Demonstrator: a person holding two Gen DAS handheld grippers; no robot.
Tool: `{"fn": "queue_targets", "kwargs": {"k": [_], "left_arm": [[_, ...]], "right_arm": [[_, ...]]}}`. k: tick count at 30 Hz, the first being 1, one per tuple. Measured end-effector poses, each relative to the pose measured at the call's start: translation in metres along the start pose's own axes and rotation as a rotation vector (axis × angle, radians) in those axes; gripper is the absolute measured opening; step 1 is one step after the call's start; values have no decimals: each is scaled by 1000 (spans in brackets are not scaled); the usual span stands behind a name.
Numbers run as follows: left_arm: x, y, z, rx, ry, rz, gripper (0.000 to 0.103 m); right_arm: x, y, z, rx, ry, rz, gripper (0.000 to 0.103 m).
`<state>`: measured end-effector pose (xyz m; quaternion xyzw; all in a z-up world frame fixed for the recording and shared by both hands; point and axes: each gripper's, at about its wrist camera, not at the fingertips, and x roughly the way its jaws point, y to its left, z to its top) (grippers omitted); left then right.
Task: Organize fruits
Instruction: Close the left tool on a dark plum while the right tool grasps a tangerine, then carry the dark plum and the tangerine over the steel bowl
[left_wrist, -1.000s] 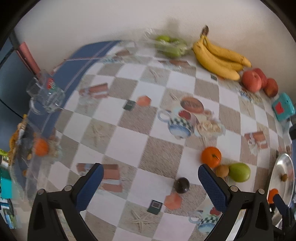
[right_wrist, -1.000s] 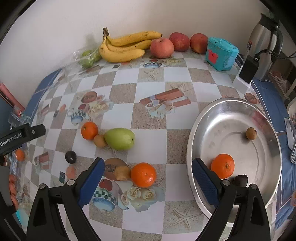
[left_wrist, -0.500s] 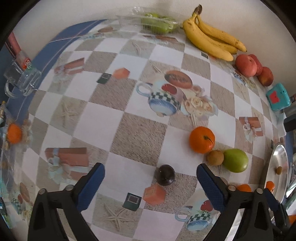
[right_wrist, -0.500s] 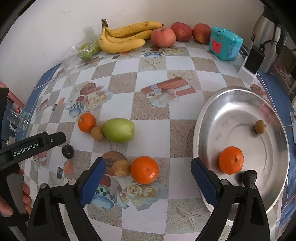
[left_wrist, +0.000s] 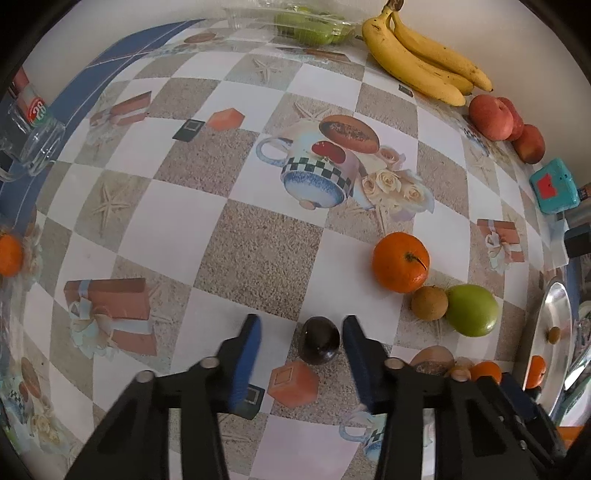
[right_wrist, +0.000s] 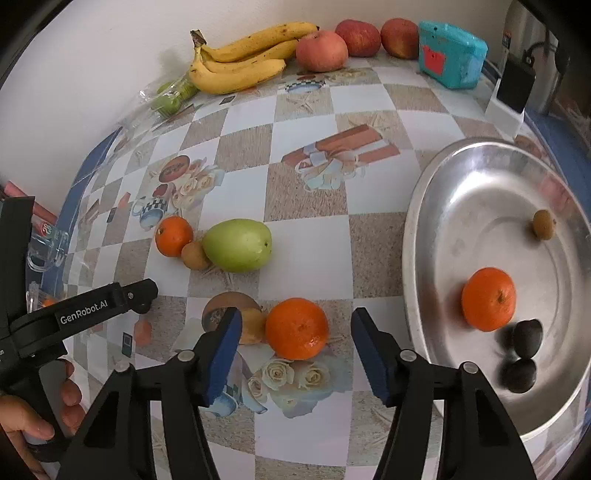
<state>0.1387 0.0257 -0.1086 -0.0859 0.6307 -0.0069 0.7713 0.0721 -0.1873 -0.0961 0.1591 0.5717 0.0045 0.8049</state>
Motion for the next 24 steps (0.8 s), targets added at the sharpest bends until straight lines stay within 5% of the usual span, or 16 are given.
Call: {"fn": "queue_targets", "kwargs": {"k": [7,24], "left_arm": [[-4,1,1,-1,-4,-27,23],[-34,-3,9,-9,-67,-76,21]], "right_arm": [[2,-3,-1,22,11,15,46],[-9,-6,2,47,-13,43,38]]}}
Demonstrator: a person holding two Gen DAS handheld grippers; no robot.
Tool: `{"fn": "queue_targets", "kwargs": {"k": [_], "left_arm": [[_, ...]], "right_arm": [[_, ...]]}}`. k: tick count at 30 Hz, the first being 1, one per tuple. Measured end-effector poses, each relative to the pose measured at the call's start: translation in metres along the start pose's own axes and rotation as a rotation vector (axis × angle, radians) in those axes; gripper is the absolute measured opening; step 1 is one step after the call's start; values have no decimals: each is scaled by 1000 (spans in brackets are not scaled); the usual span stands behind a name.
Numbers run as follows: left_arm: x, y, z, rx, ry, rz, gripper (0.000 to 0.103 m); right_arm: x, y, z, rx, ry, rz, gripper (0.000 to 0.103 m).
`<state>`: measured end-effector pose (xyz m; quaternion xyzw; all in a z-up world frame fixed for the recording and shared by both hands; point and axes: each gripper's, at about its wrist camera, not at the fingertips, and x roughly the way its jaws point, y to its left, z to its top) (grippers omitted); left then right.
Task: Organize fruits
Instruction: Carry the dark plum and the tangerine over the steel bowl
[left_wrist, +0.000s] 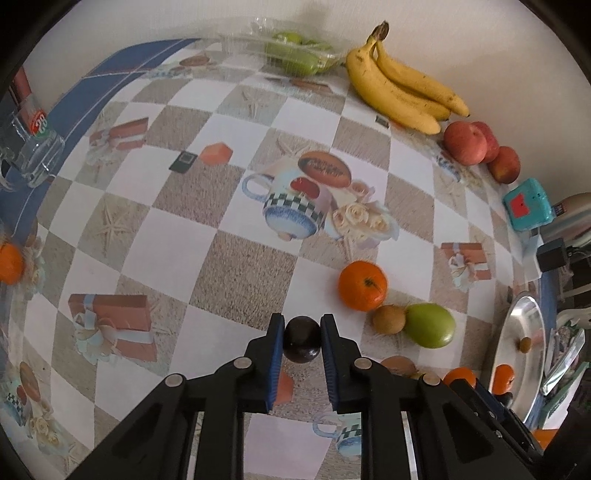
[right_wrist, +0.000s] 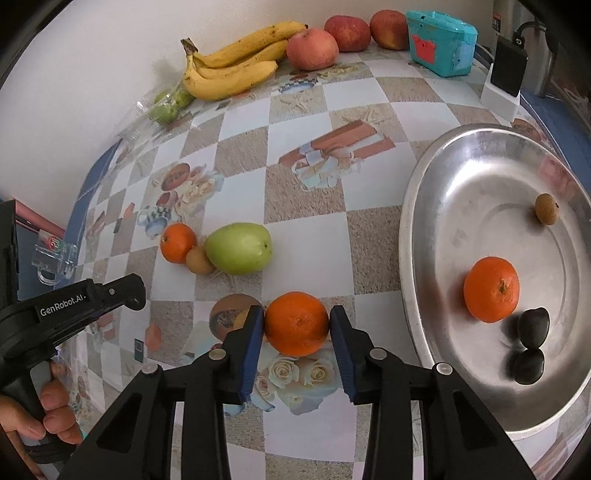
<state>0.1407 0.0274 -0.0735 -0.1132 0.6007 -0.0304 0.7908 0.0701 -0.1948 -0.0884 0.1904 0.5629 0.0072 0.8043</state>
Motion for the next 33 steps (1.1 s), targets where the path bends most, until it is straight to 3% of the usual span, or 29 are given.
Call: {"fn": "queue_targets", "kwargs": {"k": [16,33], "left_arm": [[-37,-15,4,27,-98,-40,21],[-29,-80,-20,201,-61,-69,21]], "right_arm": [[-29,-3,8,31,-74,21,38],[-46,-56,11,157,-123,-52,38]]}}
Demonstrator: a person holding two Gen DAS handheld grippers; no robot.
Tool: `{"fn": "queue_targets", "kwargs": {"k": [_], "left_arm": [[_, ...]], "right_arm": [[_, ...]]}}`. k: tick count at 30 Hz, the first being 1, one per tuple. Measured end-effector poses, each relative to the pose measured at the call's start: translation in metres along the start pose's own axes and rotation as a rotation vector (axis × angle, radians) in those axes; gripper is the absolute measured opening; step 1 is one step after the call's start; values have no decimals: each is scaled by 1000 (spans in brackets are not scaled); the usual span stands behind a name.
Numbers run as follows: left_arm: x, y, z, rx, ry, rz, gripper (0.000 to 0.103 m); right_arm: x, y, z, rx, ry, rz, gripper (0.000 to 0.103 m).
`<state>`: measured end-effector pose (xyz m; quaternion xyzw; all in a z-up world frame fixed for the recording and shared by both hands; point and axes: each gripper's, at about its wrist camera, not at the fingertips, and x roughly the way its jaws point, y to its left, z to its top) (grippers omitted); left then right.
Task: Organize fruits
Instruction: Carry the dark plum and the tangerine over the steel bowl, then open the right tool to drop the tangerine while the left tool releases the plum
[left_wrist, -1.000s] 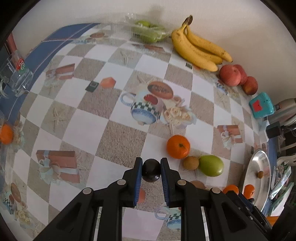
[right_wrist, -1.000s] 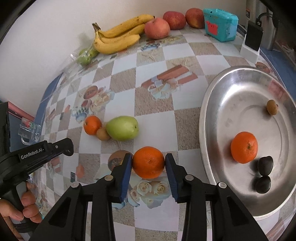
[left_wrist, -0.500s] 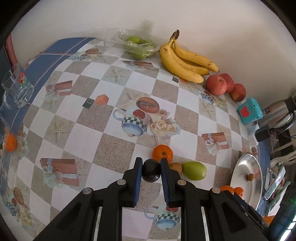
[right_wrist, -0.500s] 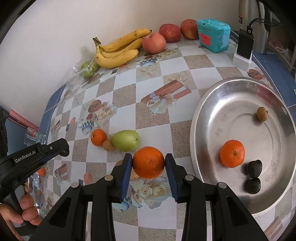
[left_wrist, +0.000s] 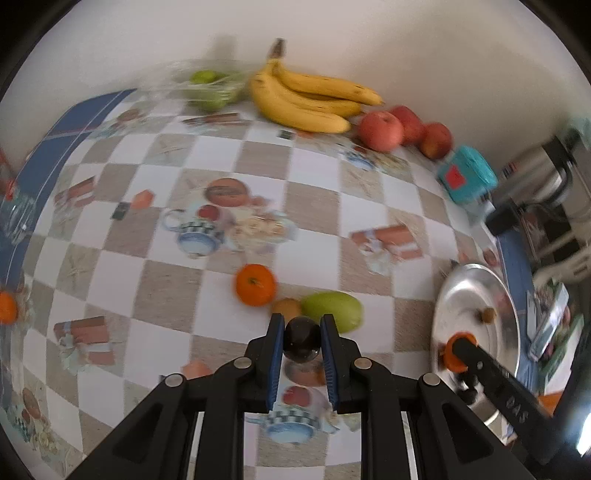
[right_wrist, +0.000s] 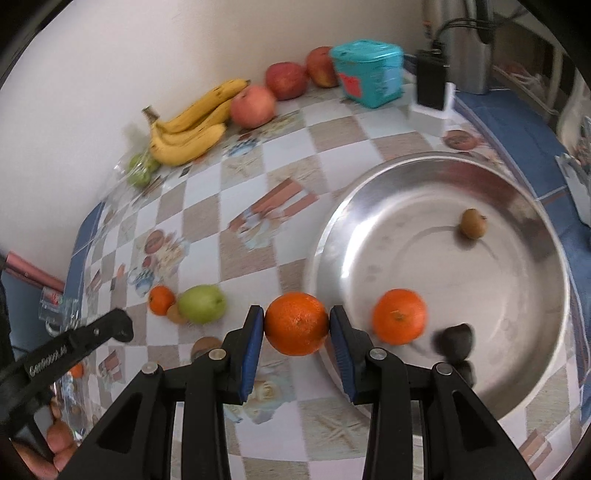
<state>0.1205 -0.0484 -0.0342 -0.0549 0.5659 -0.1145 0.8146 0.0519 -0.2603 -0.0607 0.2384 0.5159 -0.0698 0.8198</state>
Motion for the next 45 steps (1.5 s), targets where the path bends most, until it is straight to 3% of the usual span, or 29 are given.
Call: {"fn": "queue_targets", "kwargs": {"k": [7,18,34,45], "left_arm": [[2,-41,-11,99,-2,-38,21],[4,-102,-25,224,-25,-138,21],[24,-134,-31,293,-68,-169,21],[39,-138,-32,301,-77,-180,21]], "right_arm": [[-11,-42,5,98,-36,-63,38],[-32,-89,12,218,-100,-76,38],[-39,-94,16,208,-139,-75,38],[-29,-85,24,119,-169,-91,38]]}}
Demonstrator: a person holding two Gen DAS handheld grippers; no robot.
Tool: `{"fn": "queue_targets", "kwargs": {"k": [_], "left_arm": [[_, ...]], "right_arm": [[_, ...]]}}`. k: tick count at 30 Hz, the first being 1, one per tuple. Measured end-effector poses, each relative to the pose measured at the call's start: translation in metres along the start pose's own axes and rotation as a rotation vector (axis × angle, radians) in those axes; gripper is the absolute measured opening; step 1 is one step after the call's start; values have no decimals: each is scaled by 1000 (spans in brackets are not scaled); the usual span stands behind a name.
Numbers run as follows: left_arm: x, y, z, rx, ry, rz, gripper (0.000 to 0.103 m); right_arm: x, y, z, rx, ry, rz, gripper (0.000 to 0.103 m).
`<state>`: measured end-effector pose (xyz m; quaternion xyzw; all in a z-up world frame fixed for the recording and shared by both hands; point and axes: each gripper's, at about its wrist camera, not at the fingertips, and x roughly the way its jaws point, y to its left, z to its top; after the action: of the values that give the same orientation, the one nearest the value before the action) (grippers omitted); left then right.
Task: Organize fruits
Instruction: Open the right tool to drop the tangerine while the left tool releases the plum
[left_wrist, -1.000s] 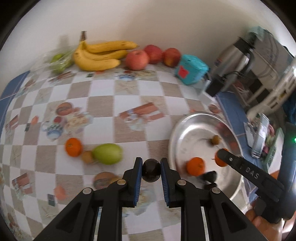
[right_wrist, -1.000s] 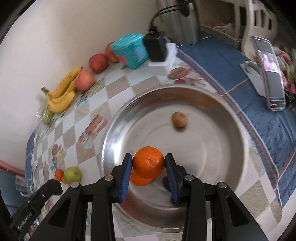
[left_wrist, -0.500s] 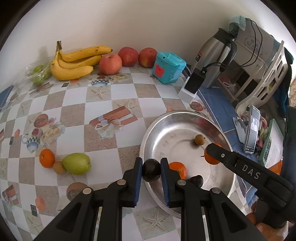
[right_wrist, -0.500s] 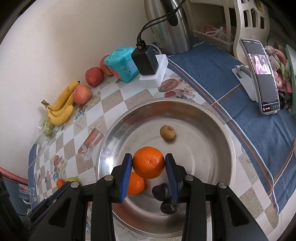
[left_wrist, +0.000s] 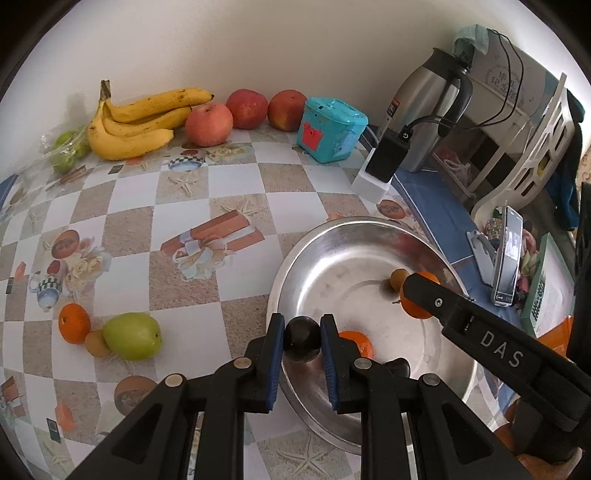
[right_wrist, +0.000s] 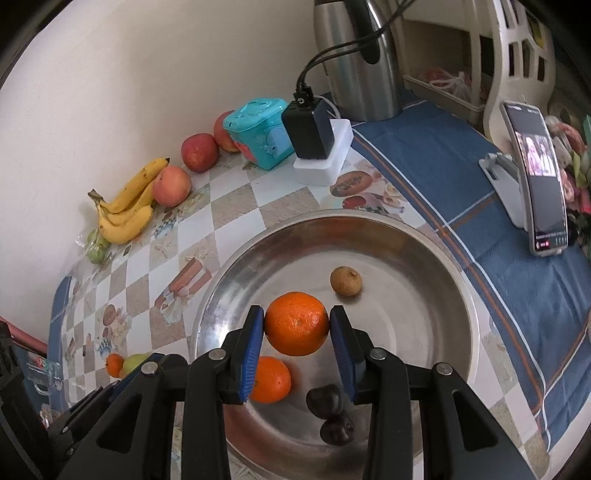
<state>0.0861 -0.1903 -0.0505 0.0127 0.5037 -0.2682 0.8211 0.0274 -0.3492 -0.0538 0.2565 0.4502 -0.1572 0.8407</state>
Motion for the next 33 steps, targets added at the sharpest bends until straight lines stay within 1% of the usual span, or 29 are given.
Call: {"fn": "queue_targets", "kwargs": {"k": [4,9,20,24,28,32,33], "left_arm": [[3,-5,-1,27,-11,14,21],[8,-9,-2,38,-8,16,21],[20,-15,-6,56,26,31,21],[22,-17,-8,64,36,36,22],[24,-15,-8,50,50,34,22],[23,-16,-8,39,61,11,23],[22,-17,-8,44,61,13,23]], "right_arm": [[6,1,0,-24,-6,-6,38],[14,0,-2,-28,10,-16,38],[31,-10,-9,-5,72,-31,39],[30,-11,-9,0,71,-32,39],[29,-11,-8,4,71,-23,39],[24,-7,-5,-16,47,-36,39],[22,-6,-4,-19,41,-36,41]]}}
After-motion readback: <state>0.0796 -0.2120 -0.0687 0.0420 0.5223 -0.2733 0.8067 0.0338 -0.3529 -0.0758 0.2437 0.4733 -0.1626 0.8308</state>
